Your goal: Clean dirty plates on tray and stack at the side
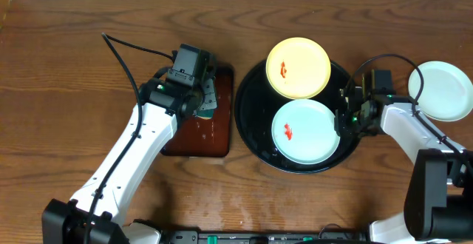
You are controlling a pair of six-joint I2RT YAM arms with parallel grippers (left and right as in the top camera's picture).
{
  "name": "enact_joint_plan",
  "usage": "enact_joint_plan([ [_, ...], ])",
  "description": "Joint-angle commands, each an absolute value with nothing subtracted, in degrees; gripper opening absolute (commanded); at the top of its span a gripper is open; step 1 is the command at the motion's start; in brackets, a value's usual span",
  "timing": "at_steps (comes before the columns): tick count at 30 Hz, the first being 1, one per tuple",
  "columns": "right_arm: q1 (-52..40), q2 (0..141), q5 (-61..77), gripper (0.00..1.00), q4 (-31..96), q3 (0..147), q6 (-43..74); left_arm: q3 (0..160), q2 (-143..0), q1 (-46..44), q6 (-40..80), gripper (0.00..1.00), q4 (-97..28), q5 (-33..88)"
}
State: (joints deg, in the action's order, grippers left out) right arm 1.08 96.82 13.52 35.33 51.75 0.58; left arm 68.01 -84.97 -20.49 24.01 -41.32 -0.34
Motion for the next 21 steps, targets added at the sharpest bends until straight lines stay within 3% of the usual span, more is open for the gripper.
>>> enact_joint_plan([
  [1, 1.96, 96.64, 16.86, 0.07, 35.66, 53.23, 0.12, 68.47, -85.41, -20.67, 24.27, 0.07, -41.25, -0.49],
  [4, 1.93, 96.64, 16.80, 0.01, 36.40, 53.23, 0.12, 68.47, -85.41, -20.67, 24.27, 0.08, -41.28, -0.49],
  [21, 1.93, 96.64, 16.99, 0.01, 36.88, 53.23, -0.54, 69.34, -85.41, -21.41, 21.23, 0.07, -39.03, -0.73],
])
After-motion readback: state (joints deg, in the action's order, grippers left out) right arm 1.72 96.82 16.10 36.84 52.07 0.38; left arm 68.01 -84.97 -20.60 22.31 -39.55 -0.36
